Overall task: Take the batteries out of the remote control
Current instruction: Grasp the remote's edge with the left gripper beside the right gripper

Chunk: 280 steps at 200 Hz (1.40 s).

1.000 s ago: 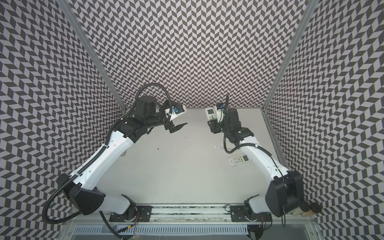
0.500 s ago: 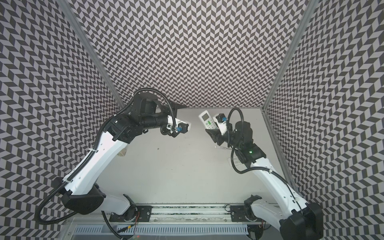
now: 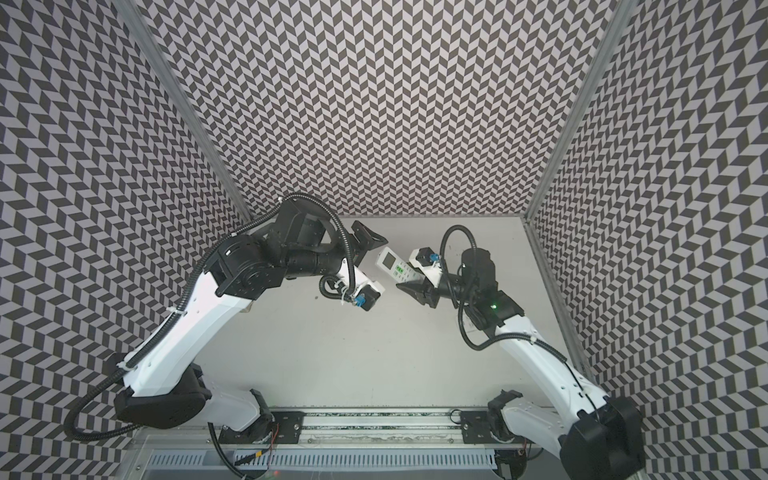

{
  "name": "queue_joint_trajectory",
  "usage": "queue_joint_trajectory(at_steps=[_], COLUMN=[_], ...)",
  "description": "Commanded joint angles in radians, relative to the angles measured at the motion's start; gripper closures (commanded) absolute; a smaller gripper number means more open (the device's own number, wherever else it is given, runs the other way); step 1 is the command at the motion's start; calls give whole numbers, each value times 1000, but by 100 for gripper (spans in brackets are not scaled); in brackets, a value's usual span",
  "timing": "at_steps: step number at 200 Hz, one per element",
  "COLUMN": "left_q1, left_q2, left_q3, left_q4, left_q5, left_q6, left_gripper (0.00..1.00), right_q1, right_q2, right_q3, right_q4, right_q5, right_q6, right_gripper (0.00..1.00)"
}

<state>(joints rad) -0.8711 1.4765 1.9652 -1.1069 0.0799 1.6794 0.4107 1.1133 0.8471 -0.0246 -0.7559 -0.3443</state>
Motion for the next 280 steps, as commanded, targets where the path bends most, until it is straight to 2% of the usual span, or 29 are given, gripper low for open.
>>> queue_joint_trajectory(at_steps=[1, 30, 41, 78, 118, 162, 175, 192, 213, 280], left_q1=[-9, -8, -9, -12, -11, -15, -16, -16, -16, -13], left_q2=[-26, -39, -35, -39, -26, -4, 7, 21, 24, 41], left_q3=[-29, -66, -67, -100, -134, -149, -143, -136, -145, -129], left_q4=[-58, -68, -77, -61, -22, 20, 18, 23, 35, 48], left_q5=[-31, -80, -87, -60, -39, -22, -23, -35, -42, -46], left_q6=[100, 148, 153, 212, 212, 229, 228, 211, 212, 171], left_gripper=[6, 10, 11, 12, 23, 41, 50, 63, 73, 88], right_q1=[10, 10, 10, 10, 14, 33, 33, 36, 37, 38], right_q2=[0, 12, 12, 55, 66, 91, 94, 95, 104, 87], right_q3=[26, 16, -10, -2, 4, 4, 19, 3, 2, -19], right_q4=[57, 72, 129, 200, 225, 222, 195, 244, 242, 269], right_q5=[-112, -178, -211, -345, -380, -388, -390, -399, -400, -369], right_q6=[-23, 19, 74, 180, 202, 186, 169, 198, 202, 201], right_gripper=[52, 51, 51, 53, 53, 53, 53, 54, 54, 54])
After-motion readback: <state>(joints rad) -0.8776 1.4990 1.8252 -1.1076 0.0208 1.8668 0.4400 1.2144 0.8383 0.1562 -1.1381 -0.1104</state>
